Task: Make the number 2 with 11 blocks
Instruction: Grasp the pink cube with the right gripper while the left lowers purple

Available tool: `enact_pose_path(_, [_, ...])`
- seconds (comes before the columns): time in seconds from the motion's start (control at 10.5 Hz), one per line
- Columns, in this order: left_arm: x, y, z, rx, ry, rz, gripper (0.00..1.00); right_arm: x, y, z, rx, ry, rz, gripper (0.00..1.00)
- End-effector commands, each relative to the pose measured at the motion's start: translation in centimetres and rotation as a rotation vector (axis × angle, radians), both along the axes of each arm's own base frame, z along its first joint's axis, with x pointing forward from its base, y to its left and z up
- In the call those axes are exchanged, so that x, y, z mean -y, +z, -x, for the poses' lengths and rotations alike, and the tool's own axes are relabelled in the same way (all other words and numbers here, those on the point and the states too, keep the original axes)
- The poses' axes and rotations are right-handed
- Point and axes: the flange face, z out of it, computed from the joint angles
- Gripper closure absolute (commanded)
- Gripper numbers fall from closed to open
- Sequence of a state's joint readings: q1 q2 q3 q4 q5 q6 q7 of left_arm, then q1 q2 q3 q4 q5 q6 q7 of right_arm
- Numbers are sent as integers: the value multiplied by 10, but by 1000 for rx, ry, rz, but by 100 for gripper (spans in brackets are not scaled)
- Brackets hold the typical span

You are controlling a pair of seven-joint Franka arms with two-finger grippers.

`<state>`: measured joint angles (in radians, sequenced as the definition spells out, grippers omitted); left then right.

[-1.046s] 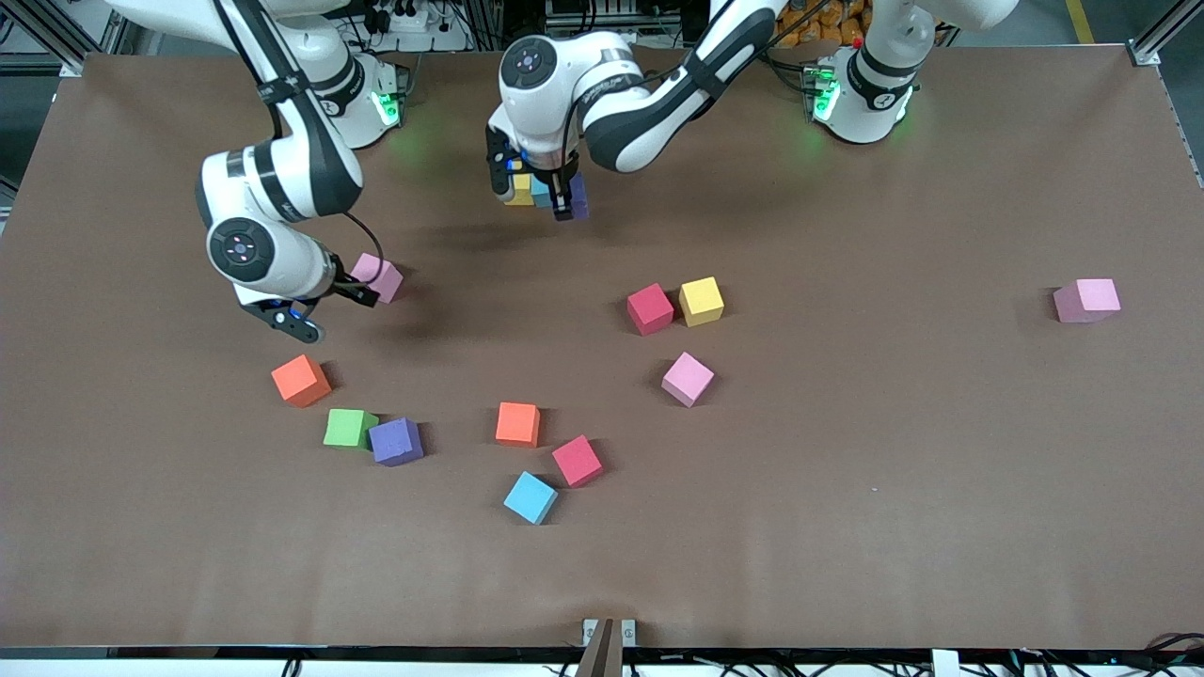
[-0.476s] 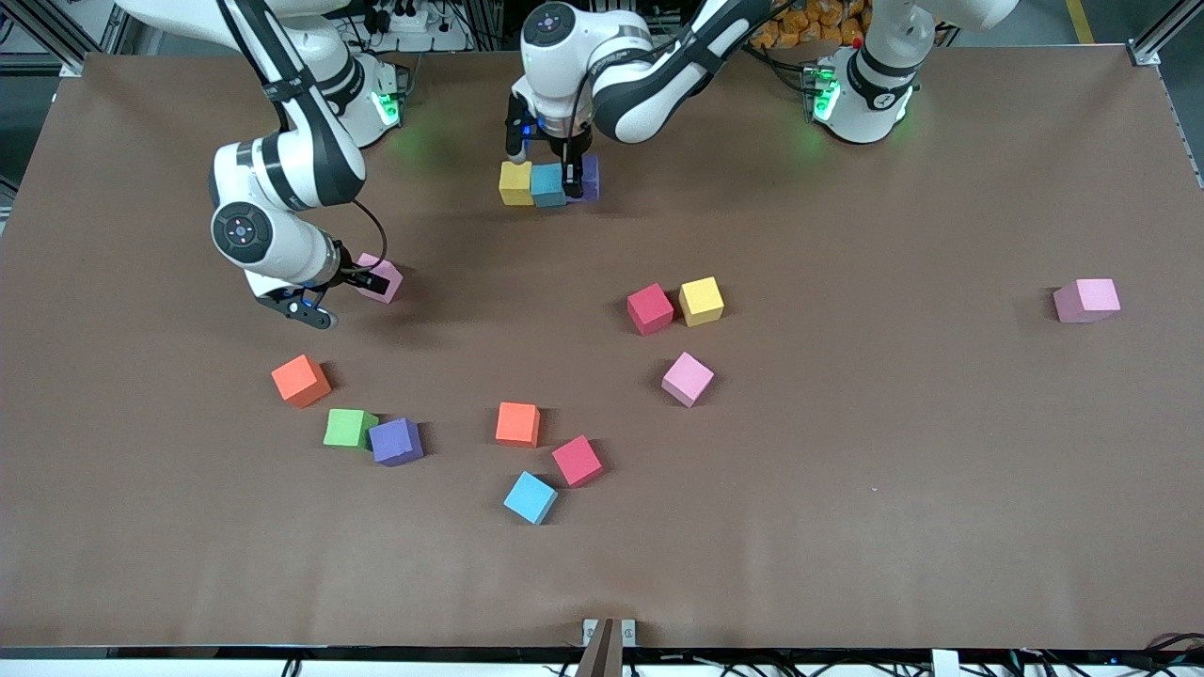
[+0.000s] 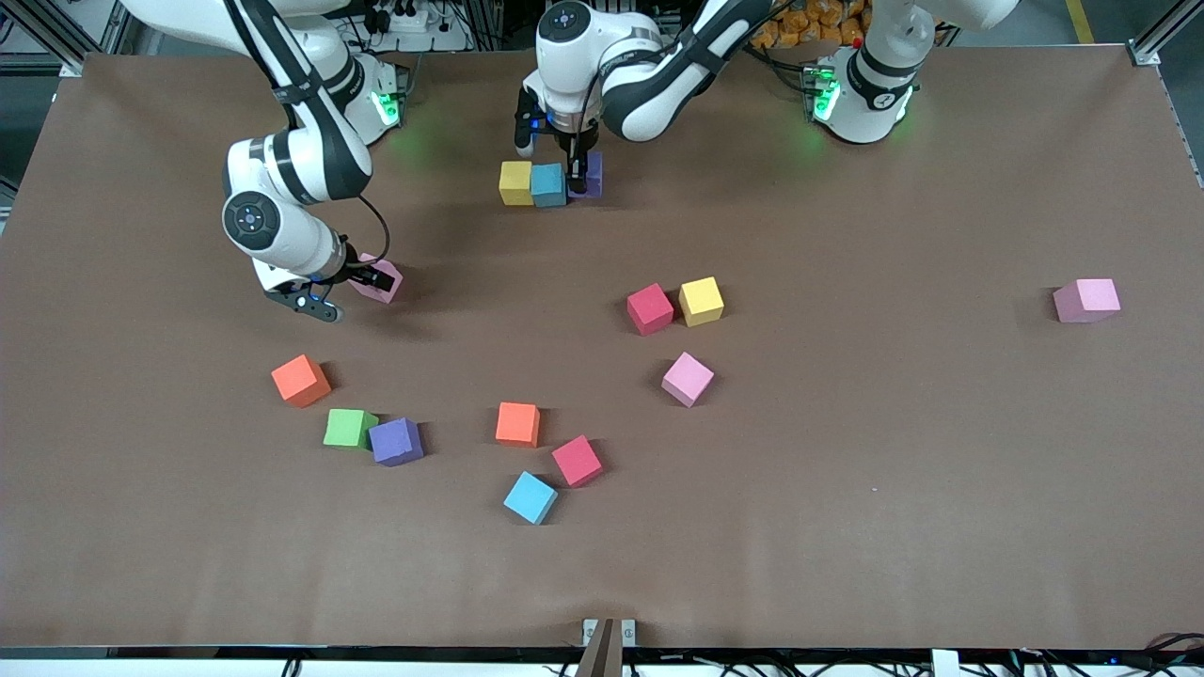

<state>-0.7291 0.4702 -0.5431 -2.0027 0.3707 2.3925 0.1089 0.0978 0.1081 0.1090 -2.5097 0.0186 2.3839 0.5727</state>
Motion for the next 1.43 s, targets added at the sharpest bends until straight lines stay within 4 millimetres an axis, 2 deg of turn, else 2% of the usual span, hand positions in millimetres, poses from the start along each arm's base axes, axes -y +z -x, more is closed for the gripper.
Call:
enact_pose_path(0.0, [-11, -7, 8, 45, 20, 9, 100, 6, -4, 7, 9, 5, -17, 0])
enact_pose_path(0.38, [-8, -23, 12, 65, 67, 4, 100, 7, -18, 7, 9, 2, -22, 0])
enact_pose_path(0.67, [-3, -20, 13, 81, 29, 16, 100, 7, -26, 8, -1, -19, -32, 0])
enact_pose_path(0.76, [3, -18, 9, 78, -1, 26, 100, 7, -25, 8, -2, -41, -42, 40])
enact_pose_path(0.86, [6, -20, 7, 73, -23, 26, 100, 7, -25, 8, -6, -71, -57, 97])
enact_pose_path(1.05, [8, -29, 8, 57, -21, 21, 100, 5, -24, 7, -3, -72, -65, 100])
enact_pose_path(1.33, [9, -34, 9, 39, 11, 17, 100, -4, -10, -11, 59, 85, -108, 100])
